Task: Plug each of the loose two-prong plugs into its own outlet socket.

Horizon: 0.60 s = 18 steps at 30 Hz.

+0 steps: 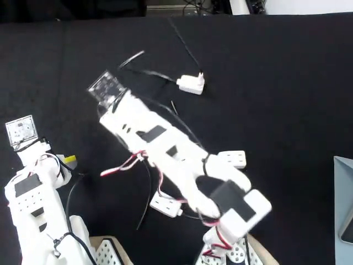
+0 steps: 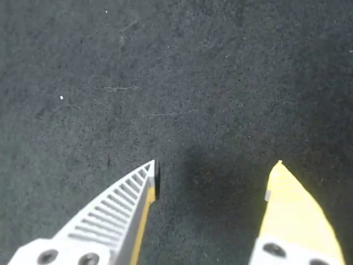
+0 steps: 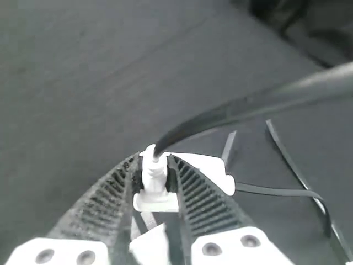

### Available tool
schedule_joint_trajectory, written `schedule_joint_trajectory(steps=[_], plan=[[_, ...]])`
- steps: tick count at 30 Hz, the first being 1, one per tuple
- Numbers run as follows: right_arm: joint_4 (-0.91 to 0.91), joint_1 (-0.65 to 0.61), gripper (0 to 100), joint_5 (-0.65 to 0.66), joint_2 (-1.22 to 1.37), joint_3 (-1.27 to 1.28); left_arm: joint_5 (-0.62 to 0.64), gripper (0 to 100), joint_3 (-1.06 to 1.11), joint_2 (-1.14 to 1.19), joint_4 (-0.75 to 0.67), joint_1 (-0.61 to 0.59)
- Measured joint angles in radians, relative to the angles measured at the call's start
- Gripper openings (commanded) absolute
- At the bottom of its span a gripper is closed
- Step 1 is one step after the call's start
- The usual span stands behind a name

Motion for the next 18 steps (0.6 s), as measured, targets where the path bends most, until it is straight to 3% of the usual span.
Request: schedule_joint_trajectory(steps=[10,15,18], plan=[[-0.080,0.164,4.4,0.000,0.287,-0.213,-0.002,32,0.012,-0.005,0.000,0.000],[0.072,0.176,18.8,0.000,0.302,-0.287,-0.002,32,0.012,-0.005,0.000,0.000],[0.196,0.176,19.4,0.000,0.302,-0.333,-0.002,32,0.012,-0.005,0.000,0.000]])
